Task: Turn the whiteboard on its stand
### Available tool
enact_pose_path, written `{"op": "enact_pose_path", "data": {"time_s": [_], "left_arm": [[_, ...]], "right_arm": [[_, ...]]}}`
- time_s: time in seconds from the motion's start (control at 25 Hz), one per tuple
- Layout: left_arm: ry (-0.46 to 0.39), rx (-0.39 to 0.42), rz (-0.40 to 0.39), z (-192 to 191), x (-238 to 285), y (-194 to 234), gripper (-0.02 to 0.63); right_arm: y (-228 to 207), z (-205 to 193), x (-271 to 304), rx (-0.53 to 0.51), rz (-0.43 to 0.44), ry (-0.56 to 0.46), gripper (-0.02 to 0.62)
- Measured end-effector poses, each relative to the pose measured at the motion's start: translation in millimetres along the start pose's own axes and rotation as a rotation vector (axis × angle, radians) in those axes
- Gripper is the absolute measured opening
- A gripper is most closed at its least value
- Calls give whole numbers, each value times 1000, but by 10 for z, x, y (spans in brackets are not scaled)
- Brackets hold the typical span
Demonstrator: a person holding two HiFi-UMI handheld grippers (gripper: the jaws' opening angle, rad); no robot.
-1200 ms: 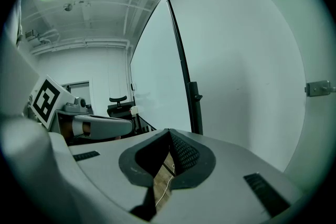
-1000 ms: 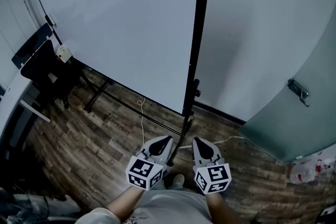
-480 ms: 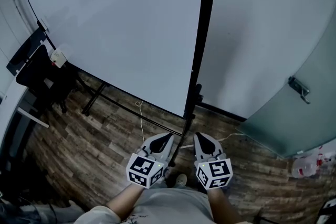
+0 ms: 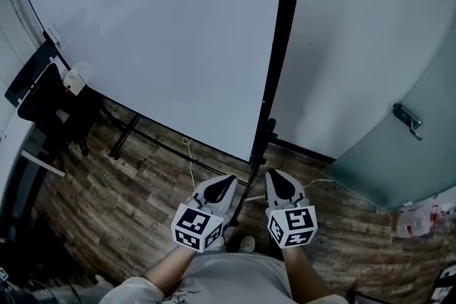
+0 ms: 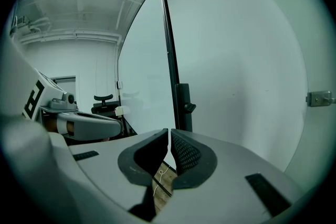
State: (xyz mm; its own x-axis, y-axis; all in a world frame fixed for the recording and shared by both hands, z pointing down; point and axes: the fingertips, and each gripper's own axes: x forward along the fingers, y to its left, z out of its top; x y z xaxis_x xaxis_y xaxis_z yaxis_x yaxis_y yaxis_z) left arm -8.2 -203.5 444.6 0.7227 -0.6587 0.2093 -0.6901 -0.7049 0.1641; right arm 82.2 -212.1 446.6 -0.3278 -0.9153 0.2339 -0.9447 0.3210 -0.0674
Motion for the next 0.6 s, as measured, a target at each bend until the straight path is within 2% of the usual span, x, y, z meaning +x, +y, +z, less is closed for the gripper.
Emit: {"op": "enact_pose_path", "data": {"time_s": [0.32,0.6], "left_arm": [[4,5,-2,51,83,142,11],[17,3,5,33,124,247,11]], "right_arm": [[-97,66,203,-8,-22,2,11],[-181,59,420,-13,-29,17,74]]}}
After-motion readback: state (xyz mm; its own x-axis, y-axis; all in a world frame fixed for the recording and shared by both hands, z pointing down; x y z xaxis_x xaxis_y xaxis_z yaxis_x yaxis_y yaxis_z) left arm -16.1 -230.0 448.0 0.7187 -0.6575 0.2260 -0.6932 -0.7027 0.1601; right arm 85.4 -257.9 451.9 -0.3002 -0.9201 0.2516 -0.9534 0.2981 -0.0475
